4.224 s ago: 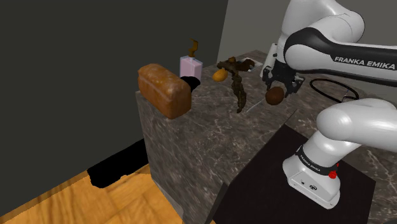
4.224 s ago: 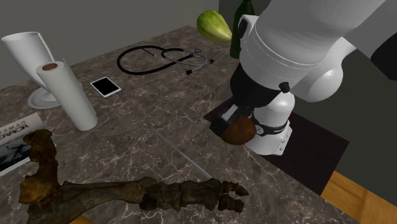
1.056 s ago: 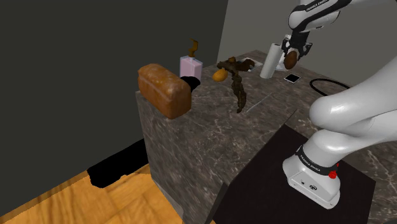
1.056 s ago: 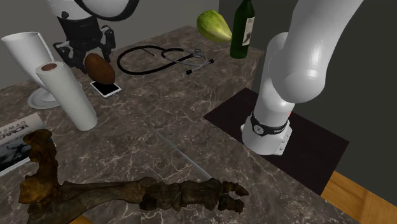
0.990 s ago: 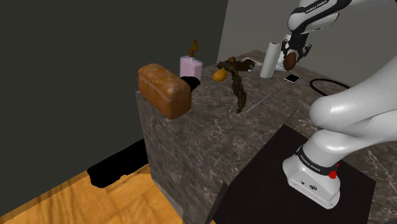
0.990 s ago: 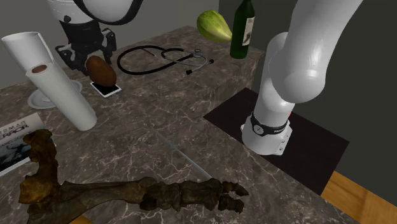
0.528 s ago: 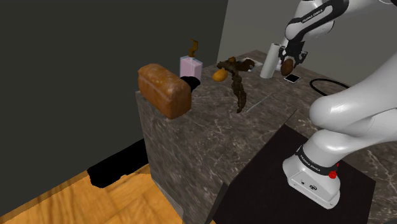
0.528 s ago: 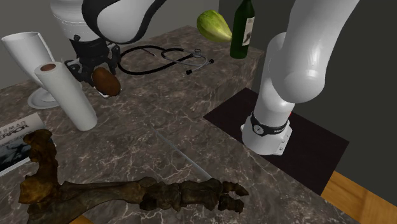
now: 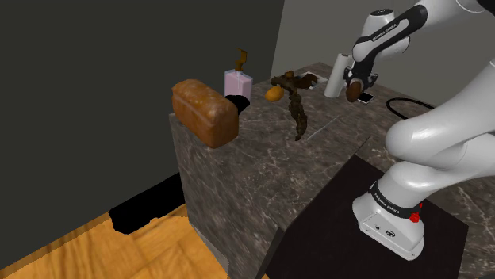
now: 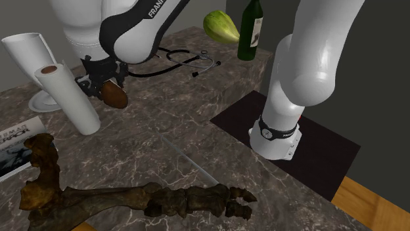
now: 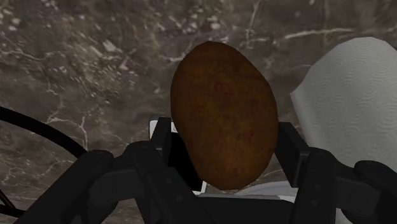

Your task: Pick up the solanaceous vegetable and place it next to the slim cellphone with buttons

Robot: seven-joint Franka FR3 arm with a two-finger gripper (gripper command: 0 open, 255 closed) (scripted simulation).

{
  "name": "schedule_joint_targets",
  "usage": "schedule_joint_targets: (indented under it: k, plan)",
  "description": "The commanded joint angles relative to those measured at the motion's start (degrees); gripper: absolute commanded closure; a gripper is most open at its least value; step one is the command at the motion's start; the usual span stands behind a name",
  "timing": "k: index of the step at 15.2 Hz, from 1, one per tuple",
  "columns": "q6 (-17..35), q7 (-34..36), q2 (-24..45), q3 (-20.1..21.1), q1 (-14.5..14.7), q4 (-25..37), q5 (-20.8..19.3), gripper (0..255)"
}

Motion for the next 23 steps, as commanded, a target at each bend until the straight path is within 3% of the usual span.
schedule_joint_targets:
  k: [1, 10, 11, 16, 20, 23]
  plan:
    - [1.5, 1.09, 1.02, 0.0, -0.12, -0.62, -1.07, 255]
    - [2.59, 1.94, 1.86, -0.04, -0.21, -0.99, -1.93, 255]
    - [2.59, 1.94, 1.86, -0.04, -0.21, -0.99, -1.93, 0]
    - [2.6, 1.95, 1.87, -0.04, -0.21, -0.99, -1.94, 0]
    - [-3.8, -0.96, -4.12, 0.77, 1.02, -0.3, 2.41, 0]
    - [-3.8, -0.96, -4.12, 0.74, 1.04, -0.3, 2.41, 0]
